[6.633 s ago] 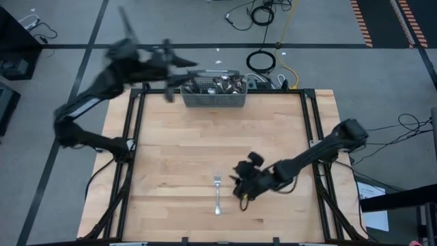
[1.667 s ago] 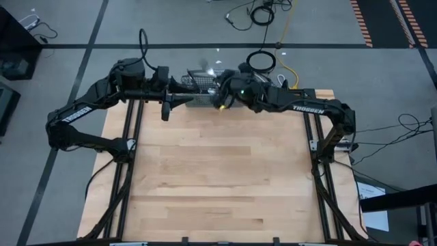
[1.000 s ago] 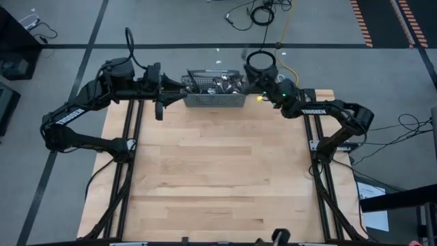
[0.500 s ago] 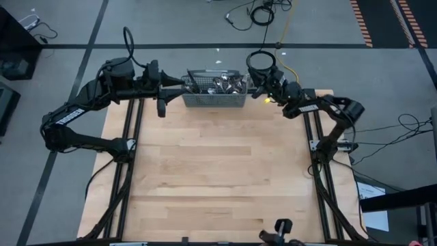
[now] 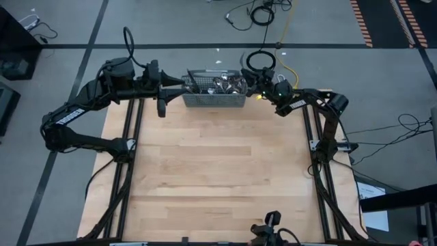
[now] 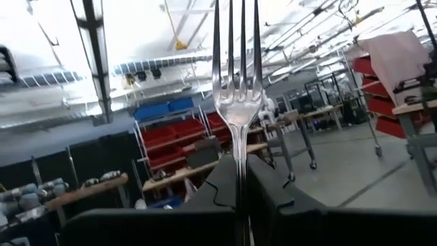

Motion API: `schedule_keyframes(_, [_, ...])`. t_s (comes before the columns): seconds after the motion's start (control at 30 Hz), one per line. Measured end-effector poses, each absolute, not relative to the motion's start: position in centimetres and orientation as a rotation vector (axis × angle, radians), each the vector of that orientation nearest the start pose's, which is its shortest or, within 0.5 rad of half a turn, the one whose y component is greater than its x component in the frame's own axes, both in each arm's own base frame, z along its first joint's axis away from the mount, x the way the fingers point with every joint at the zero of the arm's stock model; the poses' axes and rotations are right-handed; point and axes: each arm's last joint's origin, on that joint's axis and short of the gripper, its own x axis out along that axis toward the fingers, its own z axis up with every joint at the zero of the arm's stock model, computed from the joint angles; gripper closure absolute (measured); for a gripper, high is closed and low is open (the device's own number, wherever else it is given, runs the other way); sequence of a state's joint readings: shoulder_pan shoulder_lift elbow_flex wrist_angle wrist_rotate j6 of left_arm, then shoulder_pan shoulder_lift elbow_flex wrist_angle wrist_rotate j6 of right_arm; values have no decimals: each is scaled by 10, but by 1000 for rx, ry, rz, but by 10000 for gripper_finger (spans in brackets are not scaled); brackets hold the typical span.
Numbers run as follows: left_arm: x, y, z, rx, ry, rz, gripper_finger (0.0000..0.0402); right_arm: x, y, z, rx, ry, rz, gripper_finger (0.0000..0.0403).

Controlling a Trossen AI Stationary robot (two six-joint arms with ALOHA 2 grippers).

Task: Sort silverware
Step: Put the silver fork into the utensil holder

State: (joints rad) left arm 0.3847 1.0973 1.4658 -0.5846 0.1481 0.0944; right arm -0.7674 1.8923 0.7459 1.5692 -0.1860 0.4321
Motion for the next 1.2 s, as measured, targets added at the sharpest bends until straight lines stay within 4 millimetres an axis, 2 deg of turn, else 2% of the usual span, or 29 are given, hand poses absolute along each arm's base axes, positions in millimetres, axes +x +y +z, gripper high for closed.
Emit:
schedule_keyframes(0.33, [188,71,462,60,224,223,242,259,-248,176,294,-472,-498,393])
schedule_keyframes(0.77, [187,71,460,53,248,222,242,259,-250,169,385,-461,-550,360])
schedule_keyframes(1.2, [187,71,459,47,258,222,242,257,-249,174,455,-522,-500,288])
